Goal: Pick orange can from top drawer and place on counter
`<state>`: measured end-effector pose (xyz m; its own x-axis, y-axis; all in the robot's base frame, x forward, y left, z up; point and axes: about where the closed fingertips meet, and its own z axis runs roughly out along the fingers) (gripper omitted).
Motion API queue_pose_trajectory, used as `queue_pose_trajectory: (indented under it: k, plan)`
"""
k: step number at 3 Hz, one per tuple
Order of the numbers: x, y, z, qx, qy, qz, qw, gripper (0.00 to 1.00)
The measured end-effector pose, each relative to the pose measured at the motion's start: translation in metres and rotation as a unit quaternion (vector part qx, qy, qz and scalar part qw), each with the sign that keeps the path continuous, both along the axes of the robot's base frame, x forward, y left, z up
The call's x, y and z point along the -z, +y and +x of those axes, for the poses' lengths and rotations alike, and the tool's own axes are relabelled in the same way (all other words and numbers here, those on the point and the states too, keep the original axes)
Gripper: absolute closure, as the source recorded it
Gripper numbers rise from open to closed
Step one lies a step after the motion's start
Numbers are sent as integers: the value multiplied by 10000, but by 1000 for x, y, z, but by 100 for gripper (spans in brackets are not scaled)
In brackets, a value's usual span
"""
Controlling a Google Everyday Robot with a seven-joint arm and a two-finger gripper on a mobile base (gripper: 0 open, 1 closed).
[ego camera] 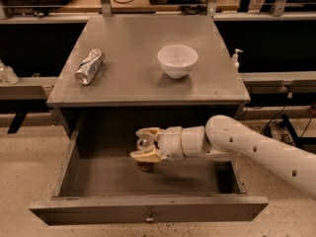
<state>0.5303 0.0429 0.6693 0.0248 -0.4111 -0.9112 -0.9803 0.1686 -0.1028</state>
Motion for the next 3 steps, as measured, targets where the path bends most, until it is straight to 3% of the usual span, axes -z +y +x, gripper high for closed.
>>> queue_pose_trajectory:
  k: [1,2,3]
  plan:
    - [-4,0,0,2,13,1,10000,87]
    - [-6,0,0,2,14,1,10000,100]
    - [-6,0,0,2,14,1,10000,100]
